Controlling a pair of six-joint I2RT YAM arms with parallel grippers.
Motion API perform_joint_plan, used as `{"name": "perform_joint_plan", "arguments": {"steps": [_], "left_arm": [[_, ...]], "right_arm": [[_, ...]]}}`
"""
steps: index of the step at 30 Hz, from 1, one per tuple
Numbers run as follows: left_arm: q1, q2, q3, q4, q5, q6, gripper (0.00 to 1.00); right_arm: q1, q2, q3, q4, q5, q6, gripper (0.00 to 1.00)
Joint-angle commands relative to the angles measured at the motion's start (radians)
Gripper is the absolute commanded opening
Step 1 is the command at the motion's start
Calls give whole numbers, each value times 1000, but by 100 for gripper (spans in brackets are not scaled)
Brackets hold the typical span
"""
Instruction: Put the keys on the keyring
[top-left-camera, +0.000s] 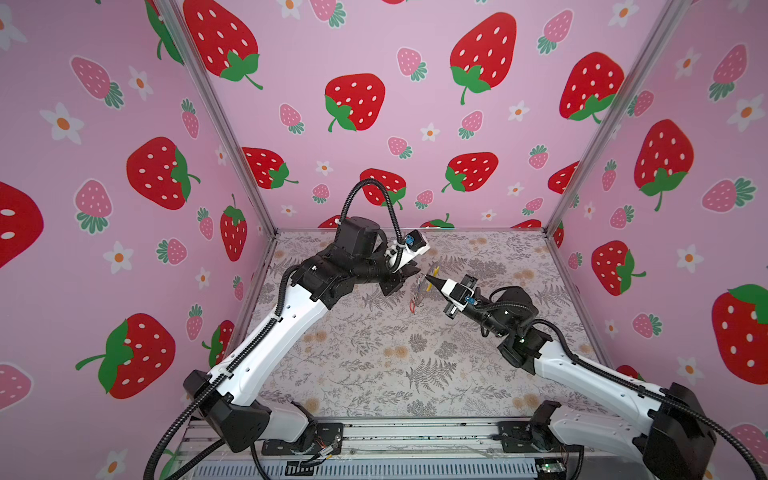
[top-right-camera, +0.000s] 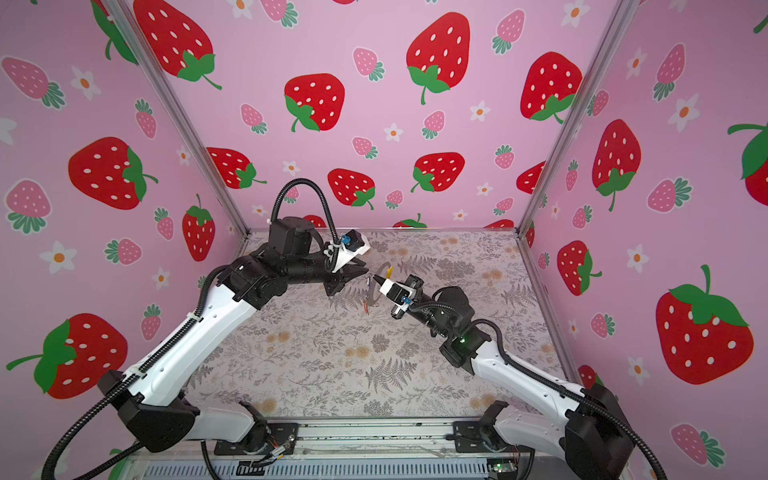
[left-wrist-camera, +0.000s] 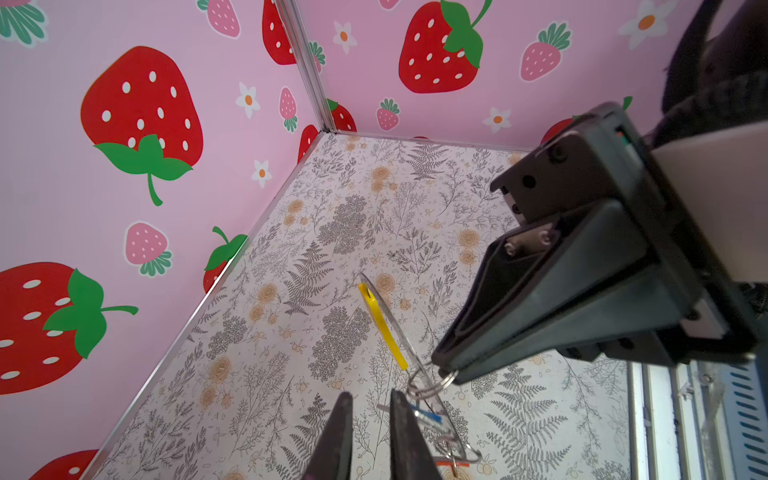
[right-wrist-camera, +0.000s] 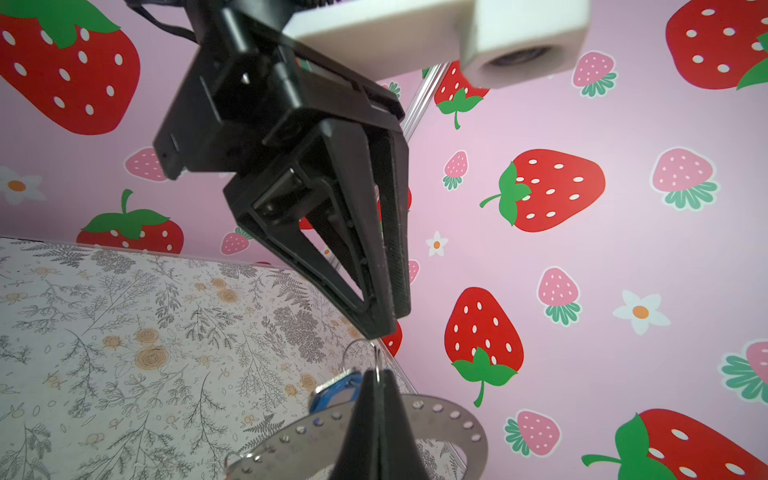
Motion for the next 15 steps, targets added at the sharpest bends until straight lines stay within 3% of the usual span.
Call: {"name": "perform_joint_plan", "arguments": {"steps": [1, 11, 15], "left_arm": [[5, 2, 15, 2, 35, -4, 20], [6, 7, 19, -28, 17, 3, 20], [17, -43, -21, 27, -35, -10, 31]], "right_arm": [[3, -12, 15, 56, -10, 16, 0], [3, -12, 19, 55, 1, 16, 0], [3, -10, 22, 45, 18, 12, 0]]}}
